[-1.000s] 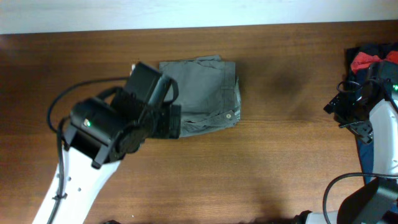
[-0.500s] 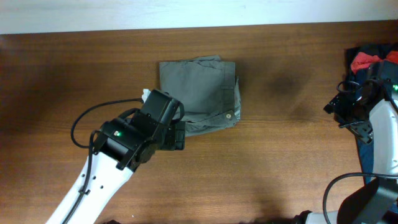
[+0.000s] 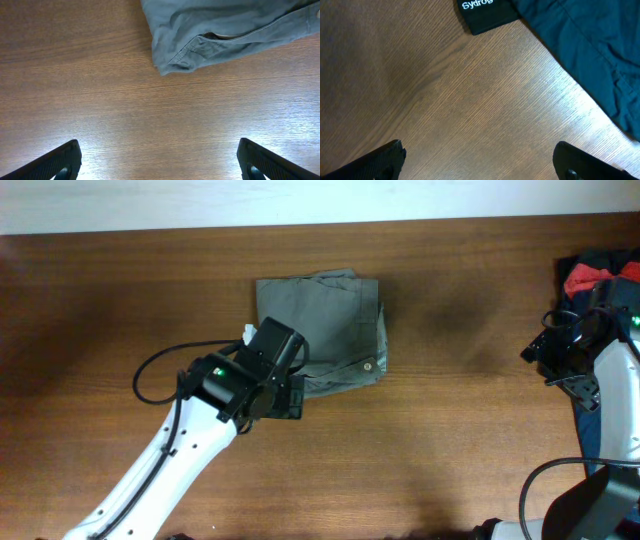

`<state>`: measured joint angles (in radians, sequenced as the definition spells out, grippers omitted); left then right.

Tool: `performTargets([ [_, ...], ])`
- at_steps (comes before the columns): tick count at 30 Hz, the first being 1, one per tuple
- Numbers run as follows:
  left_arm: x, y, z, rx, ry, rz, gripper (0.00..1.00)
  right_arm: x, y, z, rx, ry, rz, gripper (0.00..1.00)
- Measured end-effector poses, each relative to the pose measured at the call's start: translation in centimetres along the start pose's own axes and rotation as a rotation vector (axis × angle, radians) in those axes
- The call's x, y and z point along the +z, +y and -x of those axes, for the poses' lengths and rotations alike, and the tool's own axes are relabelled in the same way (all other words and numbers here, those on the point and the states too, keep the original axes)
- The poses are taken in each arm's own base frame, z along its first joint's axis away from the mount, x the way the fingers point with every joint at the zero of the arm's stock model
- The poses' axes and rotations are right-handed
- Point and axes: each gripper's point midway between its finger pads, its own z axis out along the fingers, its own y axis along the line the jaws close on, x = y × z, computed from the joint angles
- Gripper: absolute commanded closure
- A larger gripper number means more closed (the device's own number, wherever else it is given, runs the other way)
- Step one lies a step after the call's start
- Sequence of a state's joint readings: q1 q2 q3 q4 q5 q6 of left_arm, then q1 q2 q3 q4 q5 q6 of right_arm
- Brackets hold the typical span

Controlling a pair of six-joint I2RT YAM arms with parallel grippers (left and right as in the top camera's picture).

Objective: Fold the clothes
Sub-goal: 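Pat the lower edge of the folded trousers flat with the left gripper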

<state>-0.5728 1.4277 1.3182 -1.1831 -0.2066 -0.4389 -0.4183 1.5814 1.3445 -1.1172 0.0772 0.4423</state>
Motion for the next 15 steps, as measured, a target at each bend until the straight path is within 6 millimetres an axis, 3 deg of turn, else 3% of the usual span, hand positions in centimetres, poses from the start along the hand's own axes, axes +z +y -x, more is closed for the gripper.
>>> performTargets([
  [11,0.3,-0.1,0.0,0.002,0.01,0.005,0.01,0.0,0.1,-0.1,-0.001,0.007,0.009,0.01],
  [15,0.3,0.0,-0.1,0.003,0.011,0.005,0.01,-0.5,0.8,-4.1,-0.003,0.188,0.071,0.01],
])
